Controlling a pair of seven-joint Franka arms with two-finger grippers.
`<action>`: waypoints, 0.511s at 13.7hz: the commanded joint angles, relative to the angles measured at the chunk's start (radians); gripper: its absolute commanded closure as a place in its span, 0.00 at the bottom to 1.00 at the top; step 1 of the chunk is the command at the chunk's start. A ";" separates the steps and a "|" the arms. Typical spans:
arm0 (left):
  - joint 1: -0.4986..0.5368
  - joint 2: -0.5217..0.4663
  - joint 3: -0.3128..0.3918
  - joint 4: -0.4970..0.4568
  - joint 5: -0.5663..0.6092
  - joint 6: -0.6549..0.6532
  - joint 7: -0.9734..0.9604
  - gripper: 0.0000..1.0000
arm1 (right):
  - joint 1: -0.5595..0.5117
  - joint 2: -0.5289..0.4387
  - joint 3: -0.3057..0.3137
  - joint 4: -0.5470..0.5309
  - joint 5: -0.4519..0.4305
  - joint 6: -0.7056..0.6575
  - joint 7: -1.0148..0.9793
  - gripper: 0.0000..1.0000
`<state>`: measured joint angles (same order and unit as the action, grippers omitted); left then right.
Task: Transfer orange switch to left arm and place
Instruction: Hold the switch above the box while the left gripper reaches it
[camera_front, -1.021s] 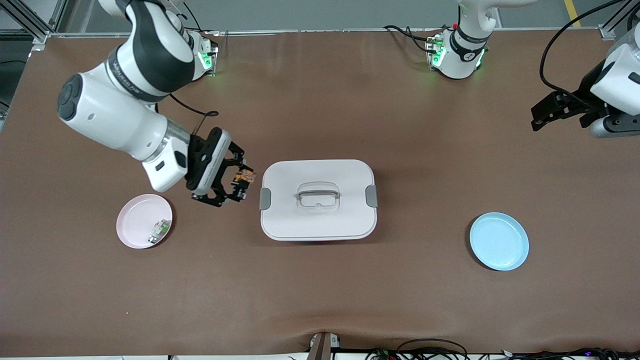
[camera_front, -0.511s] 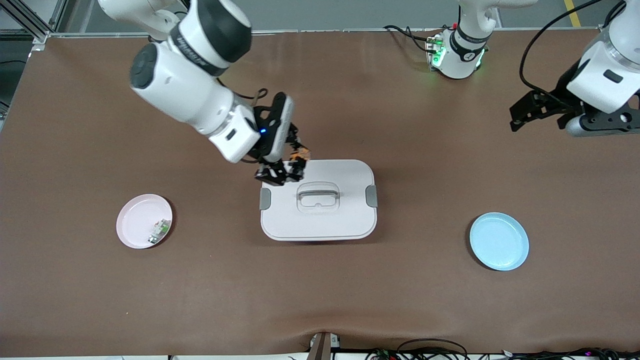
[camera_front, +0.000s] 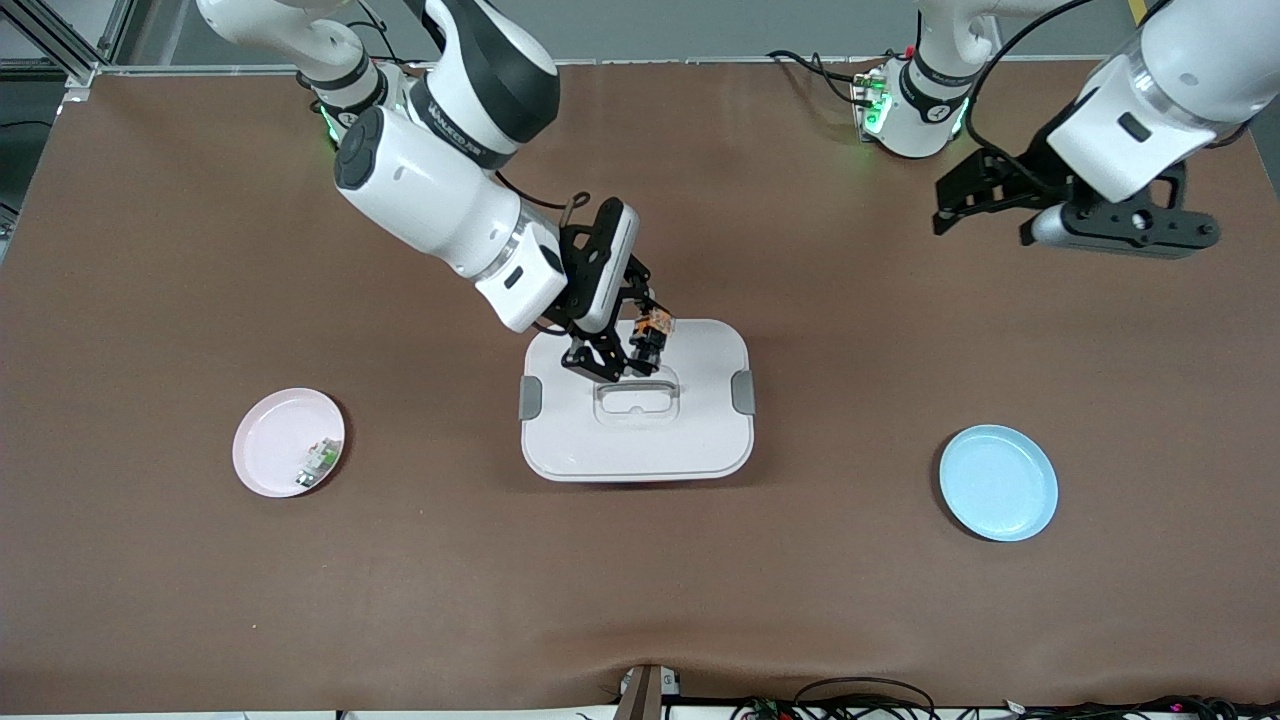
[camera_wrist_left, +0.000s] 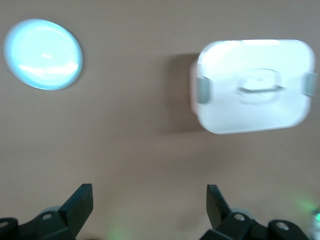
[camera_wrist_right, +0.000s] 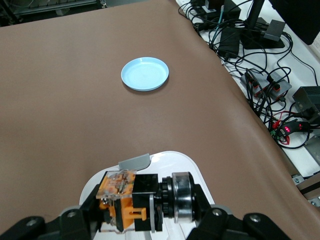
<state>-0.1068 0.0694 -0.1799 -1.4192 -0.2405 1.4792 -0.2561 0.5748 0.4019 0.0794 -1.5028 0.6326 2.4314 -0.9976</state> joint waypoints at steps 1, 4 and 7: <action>-0.001 0.050 -0.003 0.025 -0.078 -0.007 -0.003 0.00 | 0.017 0.029 -0.007 0.032 0.102 0.021 -0.013 0.68; -0.010 0.101 -0.013 0.028 -0.176 0.080 0.015 0.00 | 0.019 0.034 -0.007 0.032 0.107 0.025 -0.013 0.68; -0.059 0.161 -0.016 0.029 -0.194 0.237 0.015 0.00 | 0.031 0.034 -0.007 0.032 0.107 0.025 -0.013 0.68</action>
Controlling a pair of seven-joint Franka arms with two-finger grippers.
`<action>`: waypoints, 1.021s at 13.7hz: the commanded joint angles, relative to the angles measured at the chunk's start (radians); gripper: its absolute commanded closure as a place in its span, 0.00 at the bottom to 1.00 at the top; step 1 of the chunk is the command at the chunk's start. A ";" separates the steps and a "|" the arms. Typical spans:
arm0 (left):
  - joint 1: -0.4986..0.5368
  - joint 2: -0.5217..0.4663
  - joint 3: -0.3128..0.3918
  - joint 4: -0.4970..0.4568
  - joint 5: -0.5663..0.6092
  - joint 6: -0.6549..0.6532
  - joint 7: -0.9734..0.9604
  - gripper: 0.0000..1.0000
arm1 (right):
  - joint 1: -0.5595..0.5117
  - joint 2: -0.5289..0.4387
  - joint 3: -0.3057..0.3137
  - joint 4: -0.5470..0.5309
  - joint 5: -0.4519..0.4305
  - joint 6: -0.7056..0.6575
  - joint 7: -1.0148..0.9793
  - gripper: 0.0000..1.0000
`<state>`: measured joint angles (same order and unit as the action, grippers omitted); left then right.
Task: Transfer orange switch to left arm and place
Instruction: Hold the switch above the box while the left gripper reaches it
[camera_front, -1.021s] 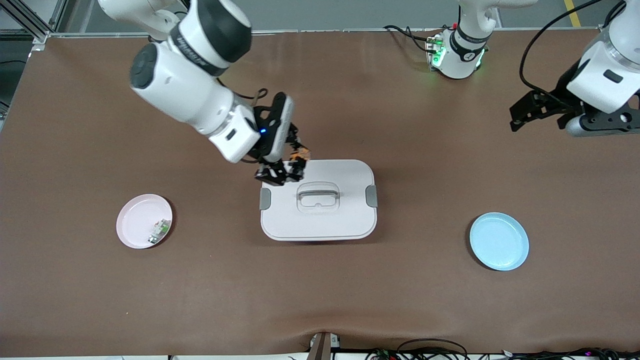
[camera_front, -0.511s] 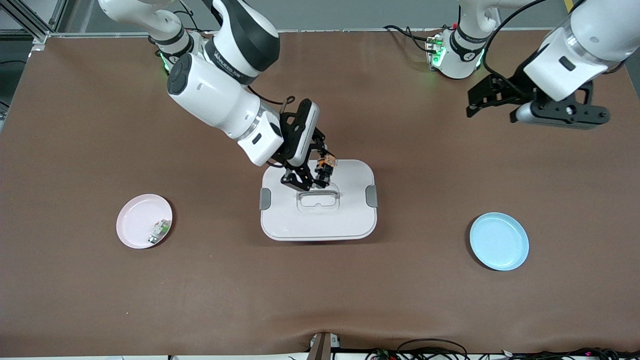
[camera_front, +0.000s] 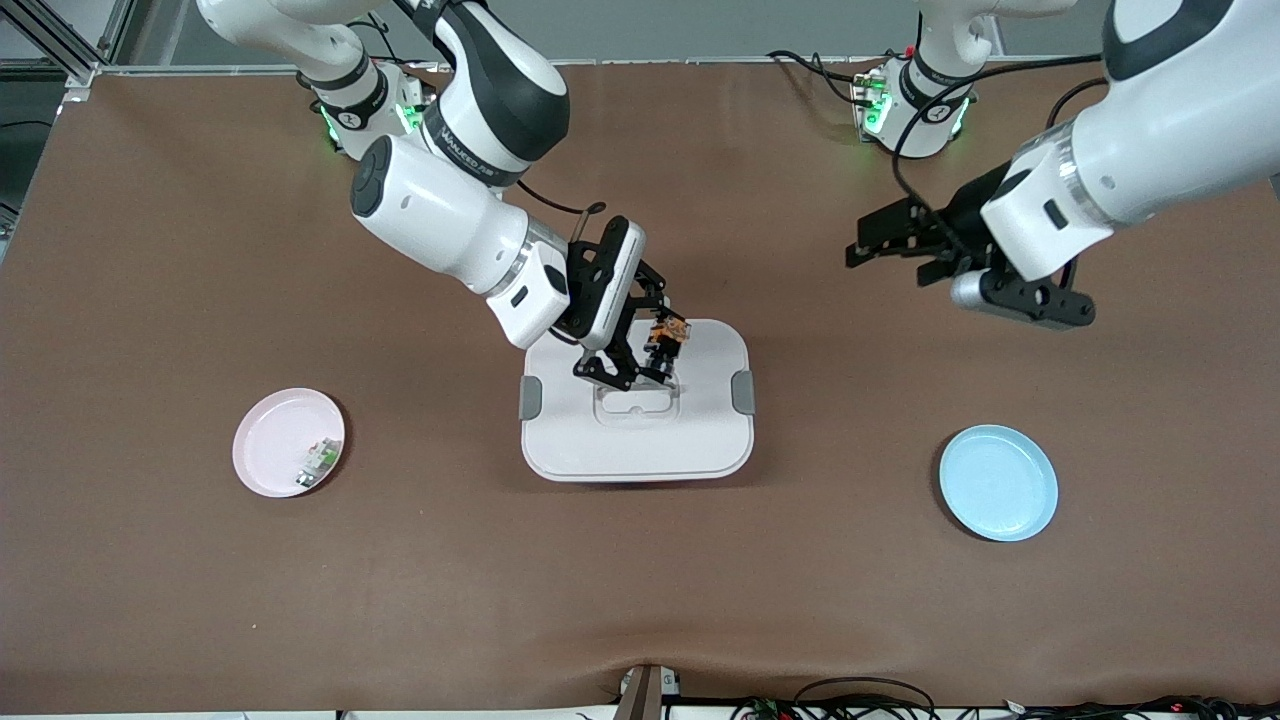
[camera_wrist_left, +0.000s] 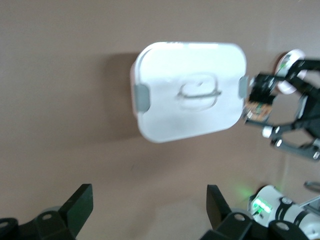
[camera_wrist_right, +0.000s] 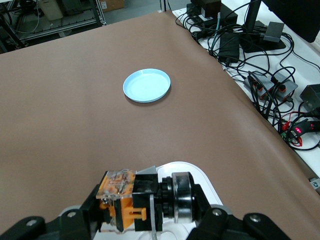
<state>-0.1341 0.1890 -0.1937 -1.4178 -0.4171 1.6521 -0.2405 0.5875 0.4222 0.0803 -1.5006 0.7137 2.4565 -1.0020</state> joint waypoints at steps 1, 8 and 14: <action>-0.051 0.055 -0.001 0.028 -0.032 0.105 -0.016 0.00 | 0.020 0.012 -0.008 0.029 0.026 -0.001 -0.007 0.68; -0.108 0.151 -0.001 0.081 -0.140 0.278 -0.066 0.00 | 0.055 0.010 -0.011 0.057 0.038 0.002 0.026 0.68; -0.169 0.155 -0.001 0.080 -0.134 0.304 -0.106 0.00 | 0.071 0.015 -0.016 0.076 0.036 0.003 0.054 0.68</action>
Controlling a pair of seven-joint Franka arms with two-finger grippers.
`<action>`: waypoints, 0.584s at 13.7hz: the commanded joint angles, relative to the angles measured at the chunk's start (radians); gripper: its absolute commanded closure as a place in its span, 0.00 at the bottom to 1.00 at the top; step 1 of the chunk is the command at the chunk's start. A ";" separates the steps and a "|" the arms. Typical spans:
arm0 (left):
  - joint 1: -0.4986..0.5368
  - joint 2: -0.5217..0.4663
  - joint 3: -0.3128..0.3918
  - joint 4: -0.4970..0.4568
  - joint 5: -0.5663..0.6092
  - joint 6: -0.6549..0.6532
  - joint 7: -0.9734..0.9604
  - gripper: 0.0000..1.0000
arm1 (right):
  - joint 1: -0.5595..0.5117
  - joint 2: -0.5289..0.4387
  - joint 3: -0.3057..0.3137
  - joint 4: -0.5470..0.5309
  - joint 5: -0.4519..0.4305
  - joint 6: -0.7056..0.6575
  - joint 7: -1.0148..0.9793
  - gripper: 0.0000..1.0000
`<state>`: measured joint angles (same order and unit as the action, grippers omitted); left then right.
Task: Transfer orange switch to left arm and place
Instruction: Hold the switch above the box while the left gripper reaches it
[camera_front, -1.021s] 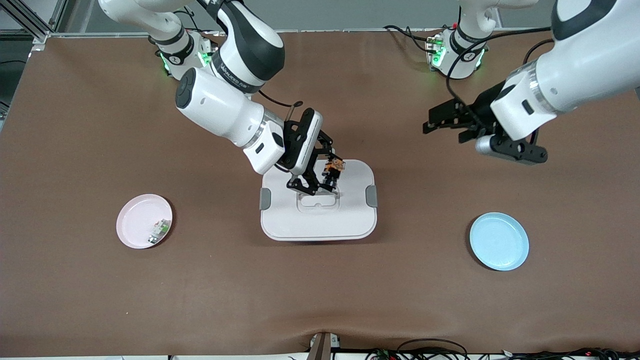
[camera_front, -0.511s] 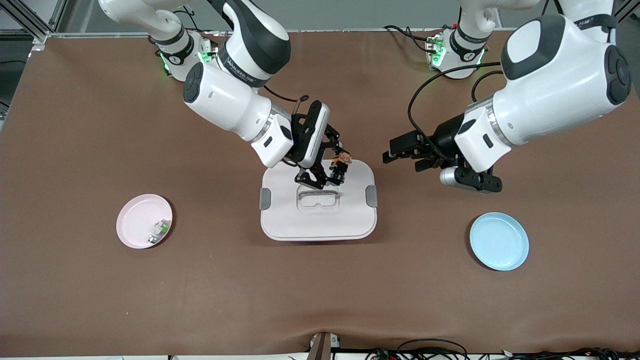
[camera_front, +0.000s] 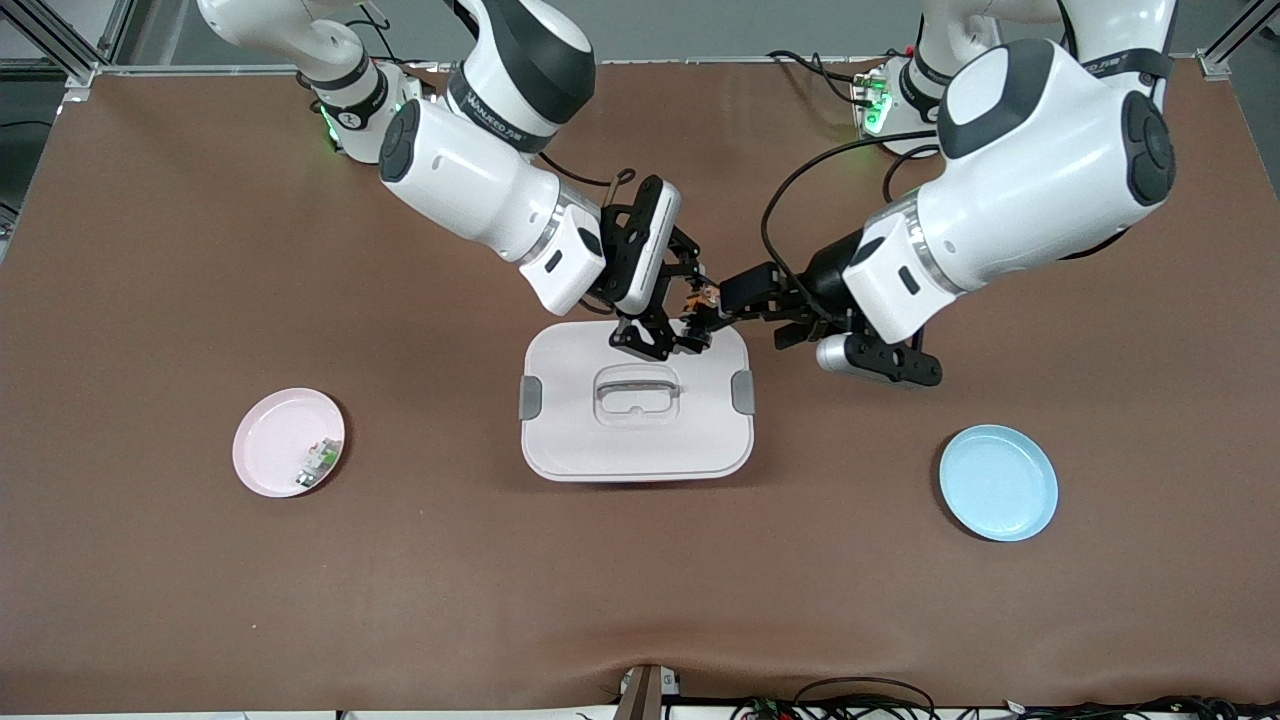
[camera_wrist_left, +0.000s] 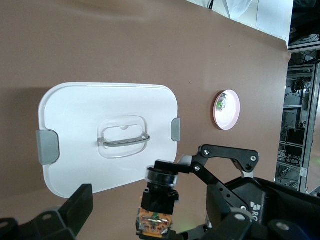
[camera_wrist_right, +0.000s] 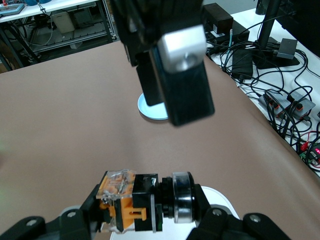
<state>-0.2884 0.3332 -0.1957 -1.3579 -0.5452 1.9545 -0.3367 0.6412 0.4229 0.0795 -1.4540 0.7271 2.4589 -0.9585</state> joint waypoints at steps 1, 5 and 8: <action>-0.024 0.009 0.001 0.013 -0.001 -0.002 -0.012 0.00 | 0.017 0.013 -0.015 0.032 0.023 0.000 0.011 0.68; -0.044 0.010 0.002 -0.009 0.004 -0.012 -0.009 0.09 | 0.017 0.013 -0.018 0.037 0.023 -0.003 0.011 0.68; -0.046 0.010 0.001 -0.029 0.004 -0.022 -0.002 0.22 | 0.017 0.013 -0.018 0.040 0.021 -0.006 0.011 0.68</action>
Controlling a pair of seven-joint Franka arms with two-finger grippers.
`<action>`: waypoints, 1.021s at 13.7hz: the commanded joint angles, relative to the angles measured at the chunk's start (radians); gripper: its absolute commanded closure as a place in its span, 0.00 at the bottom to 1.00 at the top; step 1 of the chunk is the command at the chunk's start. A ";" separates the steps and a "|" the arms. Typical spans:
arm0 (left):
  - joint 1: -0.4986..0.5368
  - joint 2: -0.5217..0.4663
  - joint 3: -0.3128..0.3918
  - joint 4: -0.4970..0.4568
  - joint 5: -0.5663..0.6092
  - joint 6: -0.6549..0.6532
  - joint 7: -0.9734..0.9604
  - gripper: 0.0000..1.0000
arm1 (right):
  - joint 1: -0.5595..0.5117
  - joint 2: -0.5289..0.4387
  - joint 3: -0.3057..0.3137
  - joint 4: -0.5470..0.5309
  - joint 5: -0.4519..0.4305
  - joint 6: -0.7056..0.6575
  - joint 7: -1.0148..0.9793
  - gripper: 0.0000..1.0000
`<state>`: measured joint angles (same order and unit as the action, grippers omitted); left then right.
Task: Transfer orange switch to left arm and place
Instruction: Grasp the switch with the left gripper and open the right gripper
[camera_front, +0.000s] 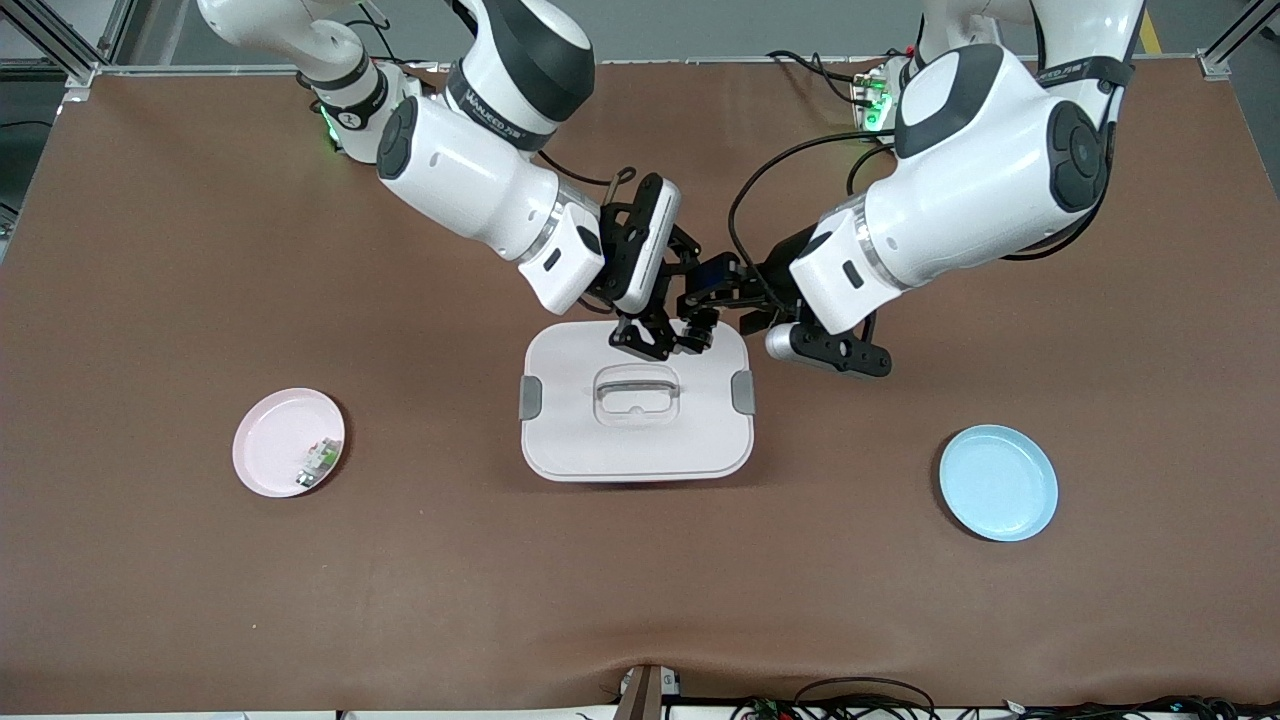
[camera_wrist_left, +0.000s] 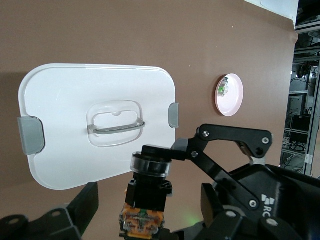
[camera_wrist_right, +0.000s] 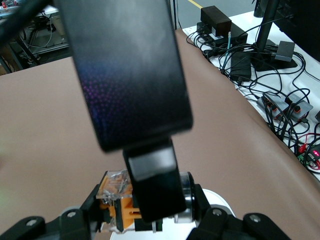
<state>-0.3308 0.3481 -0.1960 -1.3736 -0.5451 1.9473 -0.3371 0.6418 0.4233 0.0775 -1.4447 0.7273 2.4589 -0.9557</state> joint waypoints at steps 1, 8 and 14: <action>-0.004 -0.012 0.003 -0.025 0.004 -0.019 0.000 0.22 | 0.016 0.011 -0.016 0.030 0.021 -0.006 0.008 0.68; -0.013 -0.017 0.003 -0.041 0.004 -0.060 -0.002 0.51 | 0.015 0.011 -0.018 0.033 0.021 -0.011 0.009 0.68; -0.011 -0.015 0.001 -0.036 0.004 -0.060 -0.011 1.00 | 0.015 0.011 -0.018 0.033 0.020 -0.012 0.009 0.67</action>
<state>-0.3419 0.3467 -0.1989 -1.3989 -0.5431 1.8948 -0.3284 0.6438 0.4260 0.0758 -1.4378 0.7287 2.4518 -0.9544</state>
